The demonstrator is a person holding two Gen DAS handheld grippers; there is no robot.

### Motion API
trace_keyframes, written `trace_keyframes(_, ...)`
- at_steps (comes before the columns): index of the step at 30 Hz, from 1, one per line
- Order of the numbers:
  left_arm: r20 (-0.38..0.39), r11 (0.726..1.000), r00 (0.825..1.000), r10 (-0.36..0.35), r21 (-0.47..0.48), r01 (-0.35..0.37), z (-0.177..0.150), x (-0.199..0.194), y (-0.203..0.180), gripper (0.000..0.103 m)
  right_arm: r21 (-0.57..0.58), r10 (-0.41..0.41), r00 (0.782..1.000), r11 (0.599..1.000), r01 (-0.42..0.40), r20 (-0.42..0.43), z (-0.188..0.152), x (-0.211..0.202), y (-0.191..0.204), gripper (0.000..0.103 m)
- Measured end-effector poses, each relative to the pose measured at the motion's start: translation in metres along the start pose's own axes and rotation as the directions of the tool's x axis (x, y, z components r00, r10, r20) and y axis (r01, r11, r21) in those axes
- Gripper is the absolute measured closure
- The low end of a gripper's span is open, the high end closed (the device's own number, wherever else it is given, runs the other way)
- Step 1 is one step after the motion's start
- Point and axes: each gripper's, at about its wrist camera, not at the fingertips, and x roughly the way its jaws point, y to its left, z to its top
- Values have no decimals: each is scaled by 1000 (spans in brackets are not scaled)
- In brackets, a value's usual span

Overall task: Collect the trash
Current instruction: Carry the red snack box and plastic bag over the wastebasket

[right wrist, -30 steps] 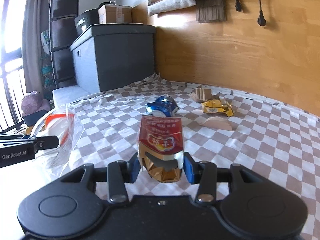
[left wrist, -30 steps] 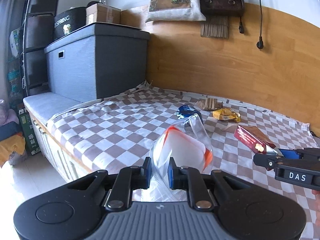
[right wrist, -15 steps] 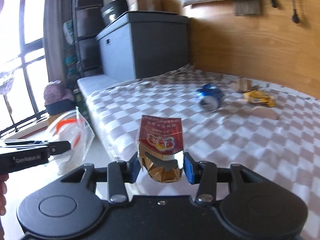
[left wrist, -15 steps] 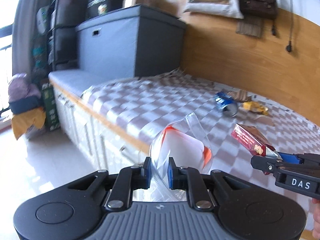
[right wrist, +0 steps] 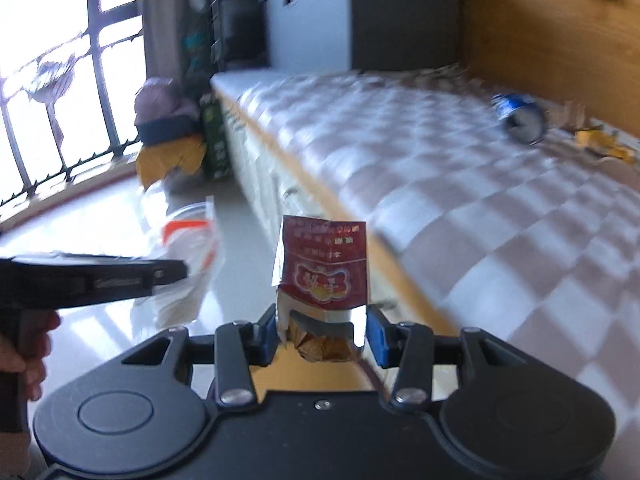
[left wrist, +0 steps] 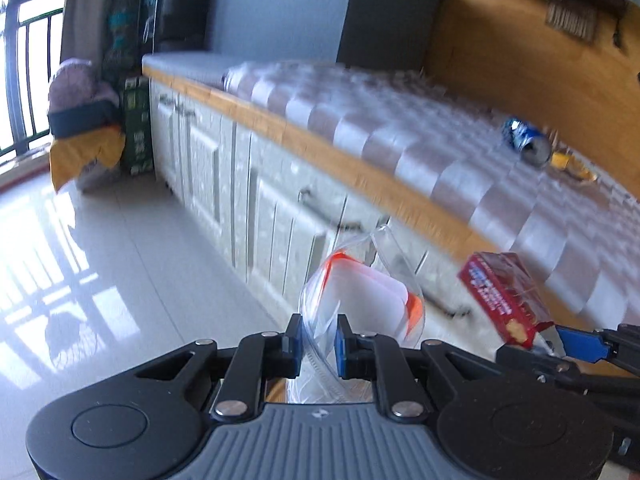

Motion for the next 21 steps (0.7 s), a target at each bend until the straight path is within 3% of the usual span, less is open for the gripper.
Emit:
trace_keyframes(5, -55, 1000, 998, 14, -22, -15, -19, 18, 16, 86, -59, 32, 997, 998, -36, -64, -14, 24, 17, 58)
trace_keyframes(9, -119, 999, 993, 19, -39, -24, -30, 36, 27, 86, -35, 59, 986, 997, -65, -153, -22, 51, 18, 58)
trace_keyframes(15, -208, 998, 978, -2, -64, -12, -36, 65, 33, 86, -38, 63, 949, 996, -78, -309, -33, 93, 22, 58)
trace_keyframes(21, -313, 995, 949, -30, -99, -1, -44, 94, 35, 86, -11, 73, 901, 996, -86, -427, -43, 125, 19, 57)
